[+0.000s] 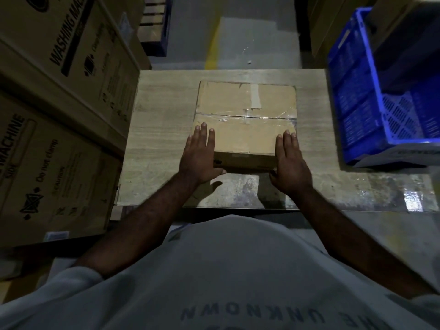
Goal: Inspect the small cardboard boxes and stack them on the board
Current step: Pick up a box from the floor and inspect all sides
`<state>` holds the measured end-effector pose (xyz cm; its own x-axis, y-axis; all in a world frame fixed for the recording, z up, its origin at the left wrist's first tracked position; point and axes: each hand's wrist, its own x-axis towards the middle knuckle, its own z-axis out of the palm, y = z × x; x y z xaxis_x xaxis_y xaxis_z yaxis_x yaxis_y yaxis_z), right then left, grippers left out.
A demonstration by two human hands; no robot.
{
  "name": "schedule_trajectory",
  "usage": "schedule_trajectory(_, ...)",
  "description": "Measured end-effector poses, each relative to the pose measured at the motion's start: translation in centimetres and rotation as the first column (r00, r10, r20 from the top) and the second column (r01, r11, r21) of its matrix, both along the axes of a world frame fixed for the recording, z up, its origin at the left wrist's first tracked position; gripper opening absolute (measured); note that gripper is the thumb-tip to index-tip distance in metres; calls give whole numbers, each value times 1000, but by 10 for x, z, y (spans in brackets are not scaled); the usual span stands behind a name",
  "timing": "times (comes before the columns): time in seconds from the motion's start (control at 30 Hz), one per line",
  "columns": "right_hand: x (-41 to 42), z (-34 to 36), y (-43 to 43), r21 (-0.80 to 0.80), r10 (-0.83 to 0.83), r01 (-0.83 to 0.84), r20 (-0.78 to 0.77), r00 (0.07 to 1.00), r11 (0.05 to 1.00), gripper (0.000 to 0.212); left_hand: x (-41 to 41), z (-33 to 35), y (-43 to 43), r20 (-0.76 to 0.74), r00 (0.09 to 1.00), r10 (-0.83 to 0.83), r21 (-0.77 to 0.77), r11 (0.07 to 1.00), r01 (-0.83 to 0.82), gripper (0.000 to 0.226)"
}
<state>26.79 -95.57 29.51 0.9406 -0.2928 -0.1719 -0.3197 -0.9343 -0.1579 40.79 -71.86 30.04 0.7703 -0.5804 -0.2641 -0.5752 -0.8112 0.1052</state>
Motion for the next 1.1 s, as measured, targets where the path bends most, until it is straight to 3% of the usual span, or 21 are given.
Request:
schedule_trajectory(0.27,2,4,-4,-9,18,-18,3,1000,1000,110,5,0,1,-2,1000,-14,-12,1000,14,141)
schedule_trajectory(0.43,7,9,-7,-65,39,-38,6,999,997,101,8,6,-8,63,996,-58,84,995,52,144)
schedule_trajectory(0.63,21,20,-18,-32,43,-42,45,998,999,99,30,22,-22,70,997,-25,39,999,23,116)
schedule_trajectory(1.1,110,35,-73,15,-27,29,-139,990,999,105,104,32,-35,-63,996,61,125,991,-53,117)
